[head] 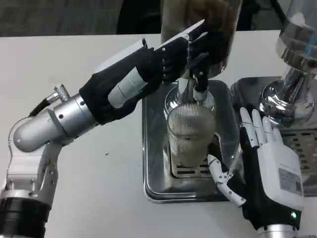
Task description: Grasp the cup under the faucet to collect the drink, then remove the cup.
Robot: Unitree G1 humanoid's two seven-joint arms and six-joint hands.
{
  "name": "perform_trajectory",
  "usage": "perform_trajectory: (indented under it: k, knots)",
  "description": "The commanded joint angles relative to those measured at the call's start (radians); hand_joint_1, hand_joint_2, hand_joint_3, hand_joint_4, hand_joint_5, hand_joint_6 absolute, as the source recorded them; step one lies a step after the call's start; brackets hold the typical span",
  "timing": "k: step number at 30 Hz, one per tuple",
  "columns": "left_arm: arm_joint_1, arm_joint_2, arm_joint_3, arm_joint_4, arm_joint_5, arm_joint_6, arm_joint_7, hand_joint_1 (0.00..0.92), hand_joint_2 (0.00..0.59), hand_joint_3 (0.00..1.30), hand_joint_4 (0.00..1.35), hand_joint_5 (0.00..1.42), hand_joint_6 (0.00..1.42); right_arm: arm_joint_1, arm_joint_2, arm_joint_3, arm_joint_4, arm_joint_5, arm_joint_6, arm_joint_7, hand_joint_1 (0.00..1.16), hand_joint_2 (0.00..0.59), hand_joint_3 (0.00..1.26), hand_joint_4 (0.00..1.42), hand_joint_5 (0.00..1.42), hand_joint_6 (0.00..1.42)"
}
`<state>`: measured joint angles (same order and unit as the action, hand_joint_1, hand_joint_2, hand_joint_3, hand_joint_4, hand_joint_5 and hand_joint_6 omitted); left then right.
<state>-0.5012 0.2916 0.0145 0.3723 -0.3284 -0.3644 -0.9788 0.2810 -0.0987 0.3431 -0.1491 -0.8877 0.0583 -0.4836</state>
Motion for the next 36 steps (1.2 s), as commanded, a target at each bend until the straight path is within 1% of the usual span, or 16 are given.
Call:
perform_trajectory:
  k: [1,6,14,20,26,32,36]
  knots:
    - [0.013,-0.010,0.007,0.013,0.036,-0.071,0.048,0.000,0.049,0.00,0.00,0.00,0.00,0.002,-0.001,0.004,0.008,0.007,-0.009,-0.015,0.29,0.437,0.06,0.00,0.00,0.00]
    - [0.005,-0.013,-0.005,0.042,0.048,-0.081,0.062,0.000,0.047,0.00,0.00,0.00,0.00,0.000,-0.004,0.007,0.008,0.010,-0.011,-0.013,0.29,0.438,0.05,0.00,0.00,0.00]
    - [-0.035,-0.030,-0.027,0.126,0.063,-0.076,0.060,0.000,0.046,0.00,0.00,0.00,0.00,-0.001,-0.006,0.009,0.004,0.012,-0.013,-0.015,0.29,0.439,0.06,0.00,0.00,0.00]
    - [-0.054,-0.041,-0.038,0.159,0.079,-0.082,0.061,0.000,0.046,0.00,0.00,0.00,0.00,0.003,-0.007,0.009,0.003,0.018,-0.016,-0.016,0.29,0.442,0.06,0.00,0.00,0.00]
    - [-0.066,-0.035,-0.047,0.178,0.109,-0.108,0.067,0.000,0.045,0.00,0.00,0.00,0.00,0.005,-0.005,0.011,0.003,0.021,-0.016,-0.019,0.29,0.440,0.06,0.00,0.00,0.00]
    - [-0.075,-0.025,-0.062,0.195,0.163,-0.135,0.080,0.000,0.041,0.00,0.00,0.00,0.00,0.006,-0.003,0.011,0.005,0.023,-0.017,-0.026,0.30,0.443,0.06,0.00,0.00,0.00]
    - [-0.079,-0.019,-0.072,0.212,0.182,-0.153,0.088,0.000,0.037,0.00,0.00,0.00,0.00,0.006,0.000,0.011,0.008,0.027,-0.020,-0.035,0.31,0.445,0.05,0.00,0.00,0.00]
